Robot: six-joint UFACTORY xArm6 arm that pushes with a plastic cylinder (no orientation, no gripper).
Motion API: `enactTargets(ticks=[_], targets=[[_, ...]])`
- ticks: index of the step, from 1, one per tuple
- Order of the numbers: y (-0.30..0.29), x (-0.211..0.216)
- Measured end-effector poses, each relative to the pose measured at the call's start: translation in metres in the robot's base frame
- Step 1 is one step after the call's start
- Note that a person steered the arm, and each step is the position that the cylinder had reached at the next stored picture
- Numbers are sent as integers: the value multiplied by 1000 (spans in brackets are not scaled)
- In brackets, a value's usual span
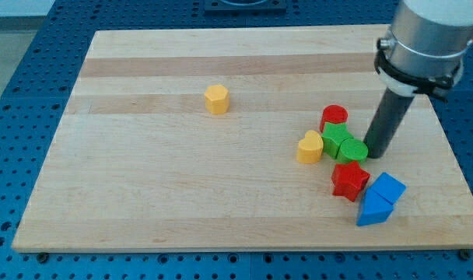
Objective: Move the red circle closer to the yellow hexagon
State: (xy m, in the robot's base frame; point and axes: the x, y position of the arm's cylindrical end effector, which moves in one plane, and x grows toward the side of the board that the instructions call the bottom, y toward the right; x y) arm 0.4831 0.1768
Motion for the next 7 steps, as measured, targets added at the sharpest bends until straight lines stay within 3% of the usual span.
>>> enactTargets(ticks=[7], targets=[[-104,-99]])
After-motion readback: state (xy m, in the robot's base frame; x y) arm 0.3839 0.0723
